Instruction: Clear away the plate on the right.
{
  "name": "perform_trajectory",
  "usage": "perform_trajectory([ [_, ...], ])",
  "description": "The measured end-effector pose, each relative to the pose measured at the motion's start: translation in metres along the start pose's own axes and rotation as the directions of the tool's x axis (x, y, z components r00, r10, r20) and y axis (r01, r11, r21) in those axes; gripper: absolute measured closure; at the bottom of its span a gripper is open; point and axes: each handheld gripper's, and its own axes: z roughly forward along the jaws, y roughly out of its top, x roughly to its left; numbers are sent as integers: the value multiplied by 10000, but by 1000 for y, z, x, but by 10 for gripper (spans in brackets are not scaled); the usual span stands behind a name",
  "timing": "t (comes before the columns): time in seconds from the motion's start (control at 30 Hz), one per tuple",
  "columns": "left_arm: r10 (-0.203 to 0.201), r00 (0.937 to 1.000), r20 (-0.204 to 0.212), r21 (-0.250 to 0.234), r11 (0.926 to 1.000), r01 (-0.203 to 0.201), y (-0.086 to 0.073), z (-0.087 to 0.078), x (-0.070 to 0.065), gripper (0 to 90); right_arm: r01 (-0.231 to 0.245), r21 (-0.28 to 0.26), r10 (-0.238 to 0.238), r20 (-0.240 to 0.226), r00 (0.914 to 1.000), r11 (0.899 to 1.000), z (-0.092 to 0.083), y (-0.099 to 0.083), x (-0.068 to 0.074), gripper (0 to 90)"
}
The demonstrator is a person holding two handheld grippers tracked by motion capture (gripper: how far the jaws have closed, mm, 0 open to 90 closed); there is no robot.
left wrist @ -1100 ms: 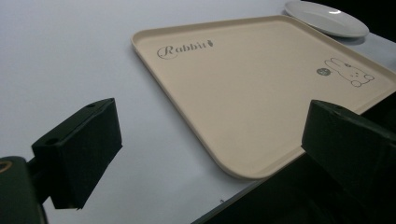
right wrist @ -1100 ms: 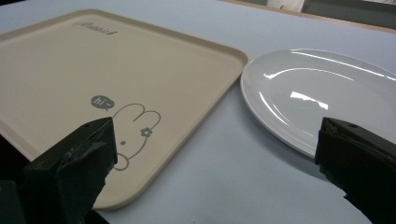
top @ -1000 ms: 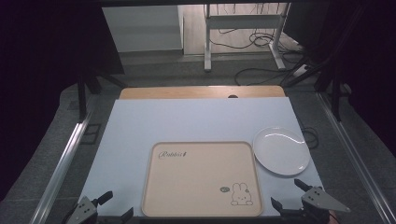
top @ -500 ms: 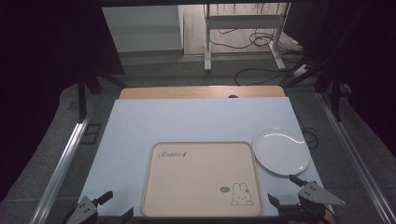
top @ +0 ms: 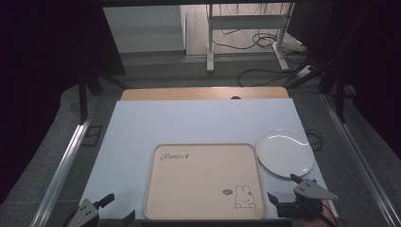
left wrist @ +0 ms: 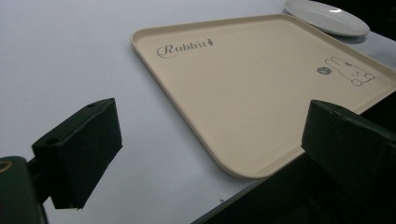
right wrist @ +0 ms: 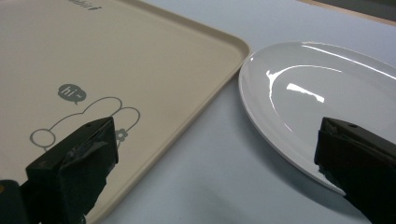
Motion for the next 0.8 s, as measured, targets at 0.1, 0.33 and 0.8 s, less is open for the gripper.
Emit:
perform_trajectory([
  [0.1,-2,10000,2,6,10000,2,0,0,0,44,-15,18,14,174,9998,10000,1,1,-2,0],
  [0.33,-1,10000,4,4,10000,1,0,0,0,44,500,525,-544,867,9947,9974,8,4,-3,28],
  [0.8,6,10000,-3,-3,10000,-6,0,0,0,45,1616,1213,-1808,1686,9690,9794,13,8,-3,133],
])
